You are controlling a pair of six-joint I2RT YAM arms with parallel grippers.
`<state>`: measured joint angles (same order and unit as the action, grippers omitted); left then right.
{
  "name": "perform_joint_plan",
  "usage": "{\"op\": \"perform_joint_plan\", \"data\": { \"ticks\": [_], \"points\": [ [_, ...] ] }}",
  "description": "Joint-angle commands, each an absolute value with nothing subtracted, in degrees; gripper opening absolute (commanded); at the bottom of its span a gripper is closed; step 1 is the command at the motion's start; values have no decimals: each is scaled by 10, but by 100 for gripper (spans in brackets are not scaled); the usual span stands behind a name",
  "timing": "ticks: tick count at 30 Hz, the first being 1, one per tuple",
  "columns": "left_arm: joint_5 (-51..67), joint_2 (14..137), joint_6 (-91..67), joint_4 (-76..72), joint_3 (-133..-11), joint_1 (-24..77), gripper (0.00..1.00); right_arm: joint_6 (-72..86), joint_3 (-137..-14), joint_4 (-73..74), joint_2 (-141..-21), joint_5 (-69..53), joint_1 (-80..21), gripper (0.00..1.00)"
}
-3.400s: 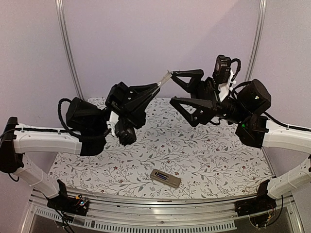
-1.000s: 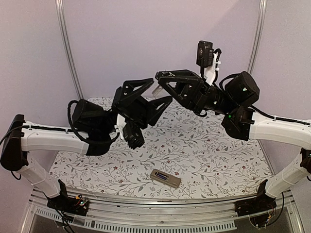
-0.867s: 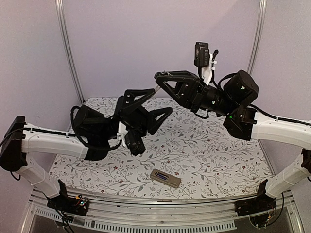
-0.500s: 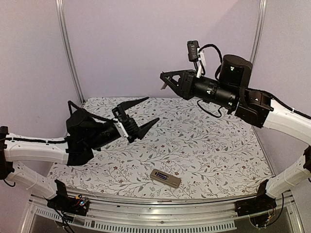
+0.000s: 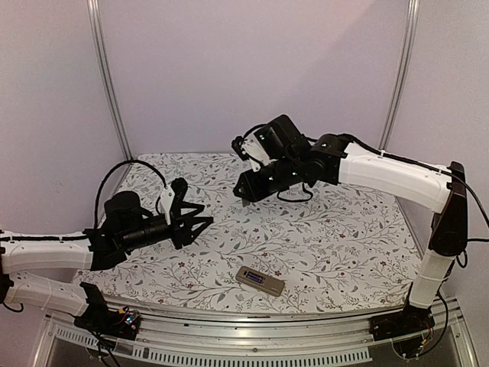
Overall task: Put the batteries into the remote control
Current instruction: Pass from the right arm to the left
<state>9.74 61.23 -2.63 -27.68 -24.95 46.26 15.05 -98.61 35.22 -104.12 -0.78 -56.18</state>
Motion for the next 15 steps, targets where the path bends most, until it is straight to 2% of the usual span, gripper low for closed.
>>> {"op": "perform_joint_plan", "data": {
  "ticks": [1, 9, 15],
  "points": [
    [172, 619, -177, -395, -201, 458, 46, 189, -1002, 333, -1046, -62, -559, 0],
    [98, 680, -269, -492, -222, 507, 51, 269, -999, 278, -1066, -35, -585, 0],
    [82, 728, -293, -500, -252, 506, 49, 270, -1007, 260, -1075, -54, -606, 0]
  ]
}}
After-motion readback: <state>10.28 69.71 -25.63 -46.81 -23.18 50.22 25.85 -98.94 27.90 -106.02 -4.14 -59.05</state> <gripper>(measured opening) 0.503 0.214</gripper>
